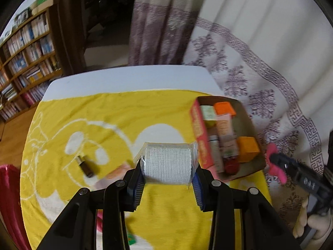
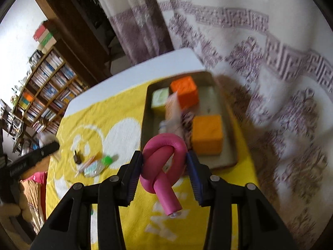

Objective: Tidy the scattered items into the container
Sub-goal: 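Carry the curler into the pink box and open the right gripper while the left carries the roll, then lower the white tape roll into the pink box and open the left gripper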

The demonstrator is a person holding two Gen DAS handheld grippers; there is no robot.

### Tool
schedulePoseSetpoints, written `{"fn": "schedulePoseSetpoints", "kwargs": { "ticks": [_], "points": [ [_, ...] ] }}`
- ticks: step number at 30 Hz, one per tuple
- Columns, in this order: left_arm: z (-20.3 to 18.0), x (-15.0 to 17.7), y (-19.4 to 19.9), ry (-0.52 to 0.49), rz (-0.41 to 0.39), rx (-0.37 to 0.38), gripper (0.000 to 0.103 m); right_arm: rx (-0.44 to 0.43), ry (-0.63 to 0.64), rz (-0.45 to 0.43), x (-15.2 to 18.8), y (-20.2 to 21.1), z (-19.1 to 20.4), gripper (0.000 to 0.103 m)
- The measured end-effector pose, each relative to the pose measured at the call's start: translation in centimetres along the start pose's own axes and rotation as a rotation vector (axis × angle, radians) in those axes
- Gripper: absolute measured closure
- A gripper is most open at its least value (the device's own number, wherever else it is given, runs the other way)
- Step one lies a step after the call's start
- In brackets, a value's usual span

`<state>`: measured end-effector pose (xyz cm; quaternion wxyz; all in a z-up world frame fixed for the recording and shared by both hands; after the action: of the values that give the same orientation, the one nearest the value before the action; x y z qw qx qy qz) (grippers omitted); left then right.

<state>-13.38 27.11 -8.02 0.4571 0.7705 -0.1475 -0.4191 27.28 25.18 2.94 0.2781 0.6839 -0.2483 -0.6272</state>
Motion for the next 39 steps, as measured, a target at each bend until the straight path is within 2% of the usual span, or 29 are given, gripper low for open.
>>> {"fn": "schedulePoseSetpoints", "kwargs": {
  "ticks": [4,9,16,19,26,36,38,39],
  "points": [
    [-2.9,-0.8,1.2,-0.025,-0.034,-0.001,0.061,-0.010,0.028,-0.054,-2.8,1.1,-1.0,0.056],
    [-4.7,-1.8,2.4,-0.031,-0.069,-0.009,0.061,-0.011,0.087,-0.115,-6.4,1.7,-1.0,0.056],
    [-6.5,-2.9,2.9,-0.030,-0.089,-0.011,0.061,0.061,0.186,-0.145,-9.5,-0.6,-1.3,0.054],
    [-7.1,-3.0,2.7,-0.037,-0.087,-0.010,0.061,0.043,0.178,-0.123,-9.6,-1.5,-1.8,0.054],
    [-8.7,-3.7,1.8,-0.059,-0.079,0.004,0.061,-0.001,0.183,-0.168,-9.0,1.0,-2.0,0.051],
    [-12.5,-4.5,-0.2,-0.111,-0.053,0.057,0.061,-0.047,0.135,-0.184,-6.2,3.8,-2.9,0.051],
    [-13.3,-4.4,-1.0,-0.126,-0.028,0.070,0.058,-0.053,0.129,-0.188,-5.8,4.3,-3.0,0.051],
    [-13.7,-4.3,-1.5,-0.135,-0.018,0.076,0.051,-0.053,0.124,-0.190,-5.7,4.5,-3.1,0.051]
  ]
}}
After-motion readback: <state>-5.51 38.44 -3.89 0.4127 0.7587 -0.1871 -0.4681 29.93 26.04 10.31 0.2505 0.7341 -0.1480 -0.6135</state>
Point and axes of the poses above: each gripper's, at about its wrist camera, not at the fingertips, and y roughly against the way its jaws point, z to its left, x to its underside, the point moved 10 cm from there along -y, roughly the way its jaws point, and after that the axes turned 3 degrees about -x, right-handed, at the moved point
